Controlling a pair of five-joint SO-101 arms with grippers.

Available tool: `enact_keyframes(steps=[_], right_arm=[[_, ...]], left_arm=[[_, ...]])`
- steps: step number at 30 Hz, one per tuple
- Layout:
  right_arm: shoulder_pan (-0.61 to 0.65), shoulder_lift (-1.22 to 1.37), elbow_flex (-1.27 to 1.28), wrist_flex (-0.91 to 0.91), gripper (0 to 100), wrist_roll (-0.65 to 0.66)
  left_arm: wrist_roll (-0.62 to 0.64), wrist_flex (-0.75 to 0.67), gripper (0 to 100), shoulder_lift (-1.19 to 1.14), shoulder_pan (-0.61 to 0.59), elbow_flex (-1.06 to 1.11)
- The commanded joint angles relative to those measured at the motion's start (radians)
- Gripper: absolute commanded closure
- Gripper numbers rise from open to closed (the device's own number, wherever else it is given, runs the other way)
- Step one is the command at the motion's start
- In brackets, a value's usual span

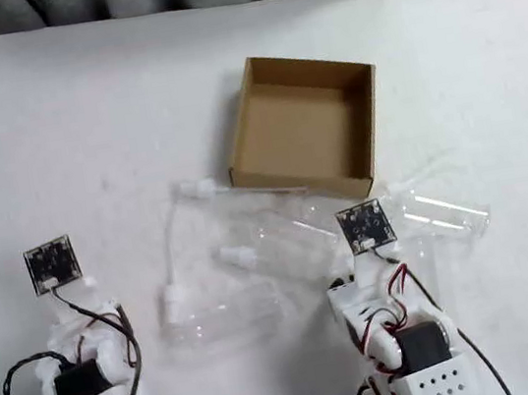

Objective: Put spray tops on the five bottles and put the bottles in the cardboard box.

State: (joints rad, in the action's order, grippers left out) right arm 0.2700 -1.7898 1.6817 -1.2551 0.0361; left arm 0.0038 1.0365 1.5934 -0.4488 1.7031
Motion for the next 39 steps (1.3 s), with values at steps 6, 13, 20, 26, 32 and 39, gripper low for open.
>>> enact_keyframes(steps=[6, 13, 20, 26, 32, 39], right_arm=[[-0.002, 0.001, 0.009, -0.005, 95.7, 0.009], [-0.004, 0.001, 0.009, -0.005, 95.7, 0.009], [-0.004, 0.001, 0.009, -0.005, 95.7, 0.009], [-0.002, 0.001, 0.009, -0.005, 95.7, 0.009], [-0.002, 0.001, 0.009, -0.005, 95.7, 0.009], [-0.002, 0.001, 0.009, -0.005, 95.7, 0.009]], left_arm=[[-0.006, 0.110, 98, 0.016, 0.211, -0.292], [-0.239, 0.233, 98, 0.012, 0.349, -0.393], [-0.233, 0.298, 84, 0.008, 0.519, -0.394], [-0.166, 0.296, 83, -0.008, 0.633, -0.397], [-0.140, 0.304, 81, -0.311, 0.644, -0.580], [-0.385, 0.450, 75, -0.771, 0.647, -0.910]])
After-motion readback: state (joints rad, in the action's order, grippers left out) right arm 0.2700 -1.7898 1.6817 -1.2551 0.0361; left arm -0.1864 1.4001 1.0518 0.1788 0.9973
